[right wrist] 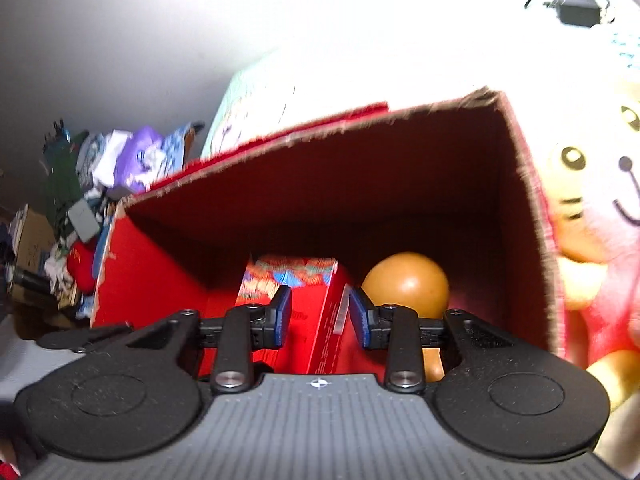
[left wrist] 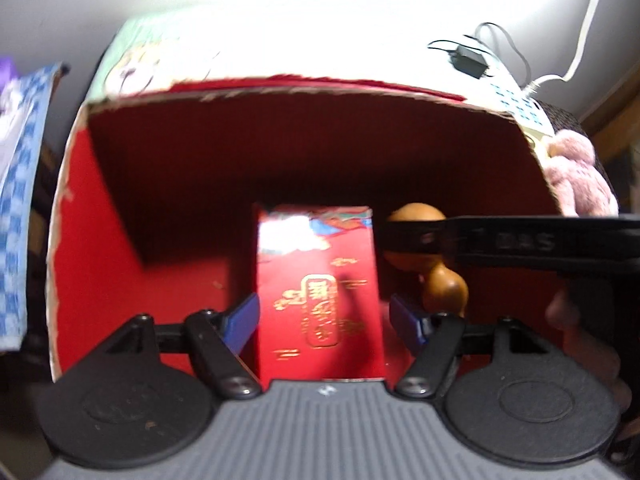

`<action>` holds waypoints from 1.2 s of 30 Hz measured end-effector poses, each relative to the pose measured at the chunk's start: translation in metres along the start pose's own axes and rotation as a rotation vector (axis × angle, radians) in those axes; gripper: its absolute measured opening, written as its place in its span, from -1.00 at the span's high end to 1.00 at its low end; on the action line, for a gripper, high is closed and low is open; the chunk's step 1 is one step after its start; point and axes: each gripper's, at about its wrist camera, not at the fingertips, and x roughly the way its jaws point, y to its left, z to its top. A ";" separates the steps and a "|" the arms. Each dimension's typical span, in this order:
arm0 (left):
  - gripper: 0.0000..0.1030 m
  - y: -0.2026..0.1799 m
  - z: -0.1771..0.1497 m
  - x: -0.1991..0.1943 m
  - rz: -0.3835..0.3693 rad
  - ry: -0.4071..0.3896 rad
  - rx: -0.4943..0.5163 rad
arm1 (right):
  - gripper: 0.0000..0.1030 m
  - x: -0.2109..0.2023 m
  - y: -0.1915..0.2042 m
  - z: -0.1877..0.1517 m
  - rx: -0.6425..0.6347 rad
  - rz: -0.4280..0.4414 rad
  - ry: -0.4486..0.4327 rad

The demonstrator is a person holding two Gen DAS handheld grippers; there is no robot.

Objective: Organize objects

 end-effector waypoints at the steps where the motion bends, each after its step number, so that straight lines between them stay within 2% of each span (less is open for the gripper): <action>1: -0.40 0.005 0.001 0.004 -0.004 0.025 -0.029 | 0.31 -0.004 0.000 -0.001 -0.002 -0.002 -0.024; 5: -0.40 0.017 0.003 0.020 -0.019 0.108 -0.116 | 0.31 -0.016 0.001 -0.001 -0.020 -0.002 -0.098; 13: -0.40 -0.001 0.008 0.030 -0.045 0.158 -0.095 | 0.32 -0.041 -0.004 -0.003 -0.020 0.020 -0.184; 19: -0.40 -0.022 0.010 0.035 -0.039 0.170 -0.035 | 0.44 -0.042 -0.004 -0.005 -0.027 0.014 -0.190; 28: -0.40 -0.042 0.014 0.037 -0.035 0.171 0.022 | 0.45 -0.045 -0.005 -0.007 -0.015 0.026 -0.191; 36: -0.40 -0.018 -0.002 0.014 -0.008 0.135 0.041 | 0.47 -0.046 -0.007 -0.006 0.007 0.045 -0.185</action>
